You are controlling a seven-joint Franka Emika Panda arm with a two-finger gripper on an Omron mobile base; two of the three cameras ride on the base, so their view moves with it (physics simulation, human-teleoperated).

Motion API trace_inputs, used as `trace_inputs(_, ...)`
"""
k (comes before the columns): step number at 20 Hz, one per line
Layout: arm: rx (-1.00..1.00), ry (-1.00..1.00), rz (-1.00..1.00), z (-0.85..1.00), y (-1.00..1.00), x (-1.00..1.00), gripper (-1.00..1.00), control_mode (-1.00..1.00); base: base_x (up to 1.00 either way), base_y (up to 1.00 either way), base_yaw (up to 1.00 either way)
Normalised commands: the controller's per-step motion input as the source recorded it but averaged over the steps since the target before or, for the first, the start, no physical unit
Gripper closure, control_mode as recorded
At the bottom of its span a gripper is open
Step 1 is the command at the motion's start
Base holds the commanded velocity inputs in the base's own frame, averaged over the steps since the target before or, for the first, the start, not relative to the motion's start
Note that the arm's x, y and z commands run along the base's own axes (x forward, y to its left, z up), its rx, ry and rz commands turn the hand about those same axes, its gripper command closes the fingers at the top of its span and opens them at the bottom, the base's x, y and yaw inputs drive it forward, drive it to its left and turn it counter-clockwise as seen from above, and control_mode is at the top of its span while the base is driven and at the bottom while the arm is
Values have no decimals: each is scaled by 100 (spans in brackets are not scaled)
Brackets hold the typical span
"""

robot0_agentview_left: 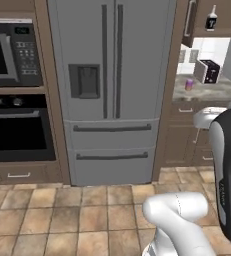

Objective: Sort all alcoholic drinks to one cabinet, and non-alcoholic drinks to the other.

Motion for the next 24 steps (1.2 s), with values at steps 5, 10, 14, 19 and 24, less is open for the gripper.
trace_inputs(5,0,0,0,0,0,0,-100,100,100,-50,-7)
trace_inputs(10,0,0,0,0,0,0,-100,100,100,-46,-1)
trace_inputs(14,0,0,0,0,0,0,-100,100,36,-90,0)
trace_inputs(19,0,0,0,0,0,0,-100,100,25,-100,0)
trace_inputs(24,0,0,0,0,0,0,-100,100,67,-89,0)
